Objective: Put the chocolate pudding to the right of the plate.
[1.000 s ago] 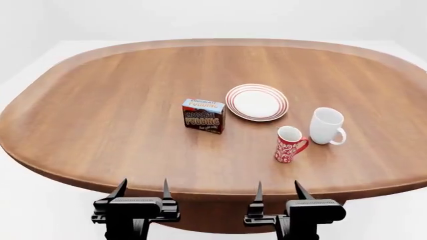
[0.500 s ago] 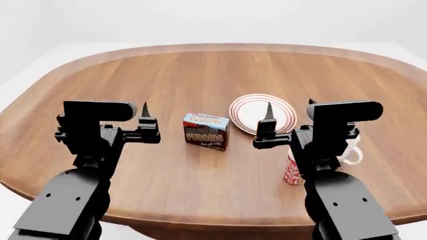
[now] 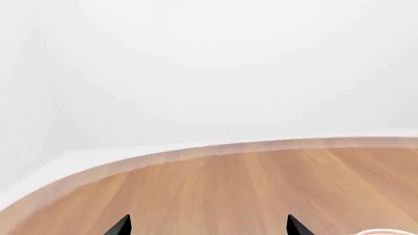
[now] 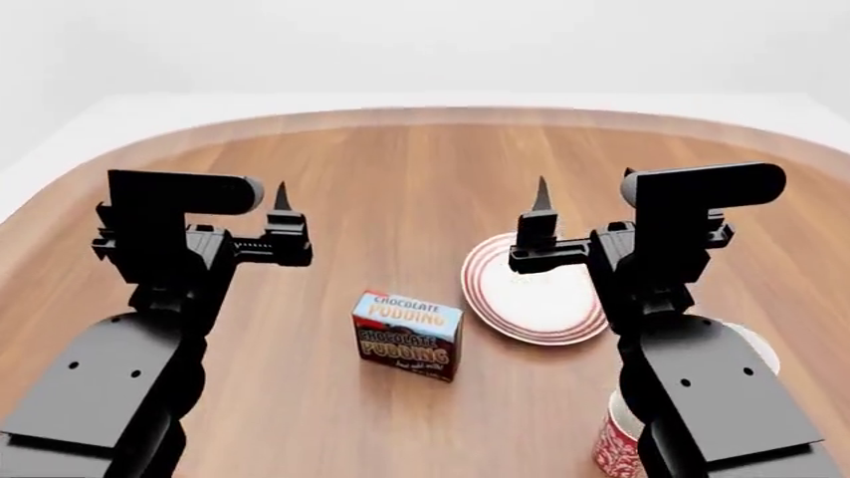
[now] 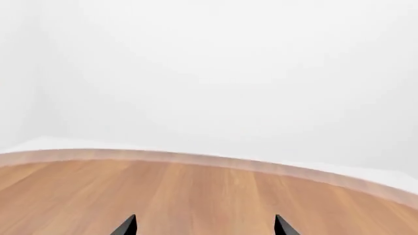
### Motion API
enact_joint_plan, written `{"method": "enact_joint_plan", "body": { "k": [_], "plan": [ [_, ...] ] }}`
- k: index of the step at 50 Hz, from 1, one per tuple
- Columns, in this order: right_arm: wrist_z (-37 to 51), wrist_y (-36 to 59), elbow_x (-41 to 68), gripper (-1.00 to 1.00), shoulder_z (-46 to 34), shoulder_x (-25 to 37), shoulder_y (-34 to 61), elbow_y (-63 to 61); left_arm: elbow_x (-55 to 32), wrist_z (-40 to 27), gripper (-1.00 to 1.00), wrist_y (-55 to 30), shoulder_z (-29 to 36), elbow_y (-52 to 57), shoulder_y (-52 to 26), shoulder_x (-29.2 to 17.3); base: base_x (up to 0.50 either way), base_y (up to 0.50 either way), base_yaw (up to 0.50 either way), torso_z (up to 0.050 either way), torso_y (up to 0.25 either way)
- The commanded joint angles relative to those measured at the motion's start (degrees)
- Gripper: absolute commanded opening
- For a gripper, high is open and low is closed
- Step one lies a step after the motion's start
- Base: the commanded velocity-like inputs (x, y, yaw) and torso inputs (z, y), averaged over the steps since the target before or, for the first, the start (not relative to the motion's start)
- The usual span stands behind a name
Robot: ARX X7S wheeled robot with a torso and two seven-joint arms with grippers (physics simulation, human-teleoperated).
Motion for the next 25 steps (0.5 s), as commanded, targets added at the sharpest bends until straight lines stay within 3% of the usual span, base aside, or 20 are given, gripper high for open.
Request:
{"method": "enact_joint_plan", "body": {
  "k": [1, 25],
  "plan": [
    [0.2, 0.3, 0.5, 1.0, -0.2, 0.4, 0.3, 0.0, 0.0, -0.3, 1.0, 0.0, 0.4, -0.3, -0.5, -0.4, 0.5, 0.0, 0.0, 0.0, 0.0],
    [0.6, 0.0, 1.5, 1.0, -1.0, 0.5, 0.2, 1.2, -0.7, -0.7, 1.0, 0.6, 0.1, -0.3, -0.1, -0.8, 0.5, 0.0, 0.0, 0.0, 0.001]
  ]
}}
